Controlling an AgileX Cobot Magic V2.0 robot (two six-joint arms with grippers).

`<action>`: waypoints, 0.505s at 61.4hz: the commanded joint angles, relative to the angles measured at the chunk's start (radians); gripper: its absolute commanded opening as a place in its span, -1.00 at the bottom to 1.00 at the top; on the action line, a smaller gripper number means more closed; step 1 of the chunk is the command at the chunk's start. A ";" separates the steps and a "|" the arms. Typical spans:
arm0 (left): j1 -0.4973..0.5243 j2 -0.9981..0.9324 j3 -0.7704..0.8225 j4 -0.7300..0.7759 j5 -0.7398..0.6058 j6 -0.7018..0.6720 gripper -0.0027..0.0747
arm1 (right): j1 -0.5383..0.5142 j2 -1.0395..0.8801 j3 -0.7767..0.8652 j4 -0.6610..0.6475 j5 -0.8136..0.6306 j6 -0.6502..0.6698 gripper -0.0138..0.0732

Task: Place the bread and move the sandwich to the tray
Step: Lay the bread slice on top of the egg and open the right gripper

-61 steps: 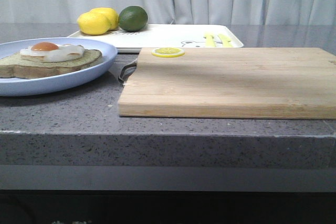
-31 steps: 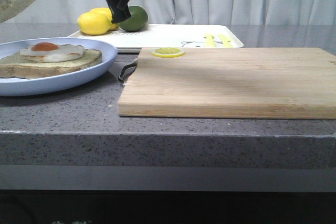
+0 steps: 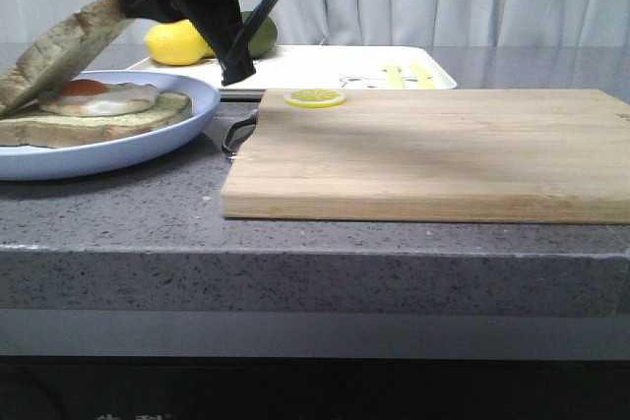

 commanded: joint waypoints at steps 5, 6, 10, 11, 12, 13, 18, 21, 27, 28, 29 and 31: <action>-0.008 0.004 -0.029 -0.009 -0.074 -0.008 0.14 | 0.000 -0.056 -0.011 0.095 0.036 -0.011 -0.11; -0.008 0.004 -0.029 -0.009 -0.074 -0.008 0.14 | 0.000 -0.056 -0.011 0.089 0.041 -0.011 -0.10; -0.008 0.004 -0.029 -0.009 -0.074 -0.008 0.14 | 0.000 -0.056 -0.011 0.064 0.062 -0.011 -0.02; -0.008 0.004 -0.029 -0.009 -0.074 -0.008 0.14 | 0.000 -0.056 -0.011 0.057 0.068 -0.011 -0.01; -0.008 0.004 -0.029 -0.009 -0.074 -0.008 0.14 | -0.001 -0.056 -0.011 0.051 0.077 -0.012 0.01; -0.008 0.004 -0.029 -0.009 -0.074 -0.008 0.14 | -0.002 -0.056 -0.011 0.041 0.081 -0.012 0.02; -0.008 0.004 -0.029 -0.009 -0.074 -0.008 0.14 | -0.010 -0.056 -0.011 -0.023 0.091 -0.012 0.04; -0.008 0.004 -0.029 -0.009 -0.074 -0.008 0.14 | -0.016 -0.057 -0.011 -0.064 0.095 -0.012 0.04; -0.008 0.004 -0.029 -0.009 -0.074 -0.008 0.14 | -0.033 -0.057 -0.011 -0.127 0.134 -0.012 0.04; -0.008 0.004 -0.029 -0.009 -0.074 -0.008 0.14 | -0.036 -0.057 -0.011 -0.140 0.142 -0.012 0.04; -0.008 0.004 -0.029 -0.009 -0.074 -0.008 0.14 | -0.039 -0.057 -0.011 -0.149 0.150 -0.012 0.04; -0.008 0.004 -0.029 -0.009 -0.074 -0.008 0.14 | -0.046 -0.057 -0.011 -0.168 0.167 -0.012 0.04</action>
